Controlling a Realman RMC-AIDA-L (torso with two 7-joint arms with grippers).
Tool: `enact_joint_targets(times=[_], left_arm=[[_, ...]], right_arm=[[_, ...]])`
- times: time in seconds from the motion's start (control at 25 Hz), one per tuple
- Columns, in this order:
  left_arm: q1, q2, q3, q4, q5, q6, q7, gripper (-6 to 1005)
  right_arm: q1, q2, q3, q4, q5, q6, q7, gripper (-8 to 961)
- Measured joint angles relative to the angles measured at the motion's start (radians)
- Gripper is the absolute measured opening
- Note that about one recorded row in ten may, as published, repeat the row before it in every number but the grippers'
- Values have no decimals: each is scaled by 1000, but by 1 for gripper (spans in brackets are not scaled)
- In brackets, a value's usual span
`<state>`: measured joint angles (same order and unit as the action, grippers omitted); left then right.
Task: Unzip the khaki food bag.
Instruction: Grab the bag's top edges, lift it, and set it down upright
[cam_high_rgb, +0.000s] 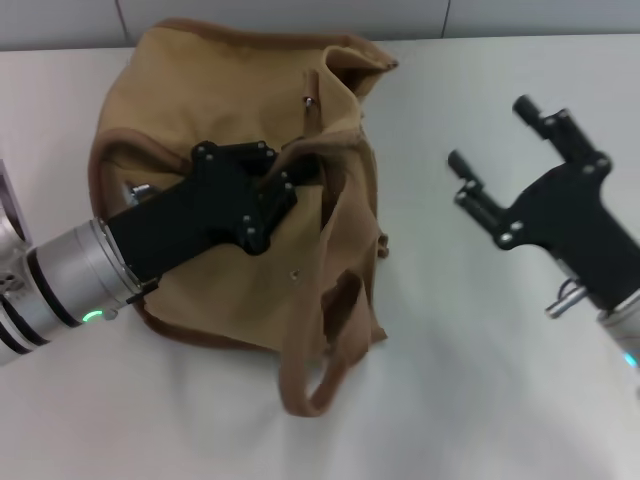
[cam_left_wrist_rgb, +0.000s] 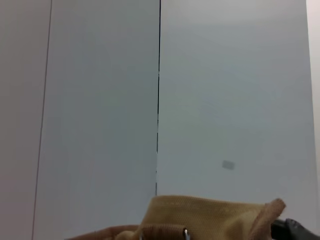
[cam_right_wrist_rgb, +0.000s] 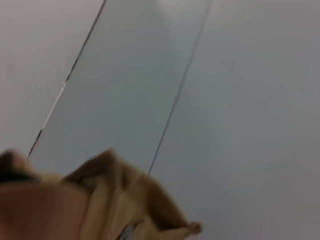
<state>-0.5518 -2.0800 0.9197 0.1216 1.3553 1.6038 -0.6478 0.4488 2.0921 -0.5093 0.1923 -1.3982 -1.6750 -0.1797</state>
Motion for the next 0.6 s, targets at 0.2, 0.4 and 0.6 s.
enact_joint_targets(times=[0.2,0.4,0.6], left_arm=[[-12,0,1,-25,4,-1,3,83],[-14,0,3,-40,8,-2,4,83],[-14,0,4,-45,9,-2,4,83]], right_arm=[[40,0,3,86,-4,85,-198,654],[71,0,44,166,-10,167,-415,651],[78,0,130,199,-117,212,-507,647]])
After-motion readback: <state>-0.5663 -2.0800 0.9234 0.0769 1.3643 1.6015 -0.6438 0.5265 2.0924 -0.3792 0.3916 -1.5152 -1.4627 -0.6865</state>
